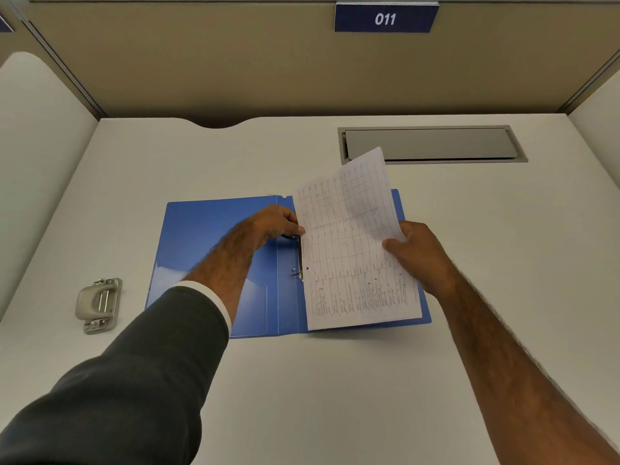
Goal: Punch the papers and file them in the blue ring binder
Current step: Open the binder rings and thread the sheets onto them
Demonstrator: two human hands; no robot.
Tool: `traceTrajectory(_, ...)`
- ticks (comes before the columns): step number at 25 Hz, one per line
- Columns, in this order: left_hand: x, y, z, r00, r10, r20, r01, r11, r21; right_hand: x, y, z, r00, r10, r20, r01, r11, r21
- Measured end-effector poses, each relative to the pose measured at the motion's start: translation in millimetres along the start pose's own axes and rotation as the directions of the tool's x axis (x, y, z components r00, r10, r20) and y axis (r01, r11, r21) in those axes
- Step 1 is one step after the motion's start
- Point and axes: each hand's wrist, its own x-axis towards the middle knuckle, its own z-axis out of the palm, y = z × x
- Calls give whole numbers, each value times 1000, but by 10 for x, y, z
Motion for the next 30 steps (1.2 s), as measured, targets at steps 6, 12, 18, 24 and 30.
traceTrajectory(6, 5, -26, 109, 995, 0, -100, -12, 992, -128, 36, 12, -9, 1000, -15, -14, 15, 1000, 8)
traceTrajectory(12, 28, -72, 47, 998, -8, -58, 0, 992, -125, 71, 19, 19, 1000, -10, 3, 10, 1000, 5)
traceTrajectory(18, 8, -46, 112, 994, 8, -112, -24, 990, -142, 78, 55, 23, 1000, -9, -6, 10, 999, 46)
traceTrajectory(24, 8, -69, 106, 996, 7, -92, -18, 993, -121, 109, 91, 7, 1000, -2, 4, 2, 1000, 17)
traceTrajectory(30, -56, -19, 135, 996, 41, -79, -49, 994, -102, 155, 217, 25, 1000, 18, -3, -18, 998, 58)
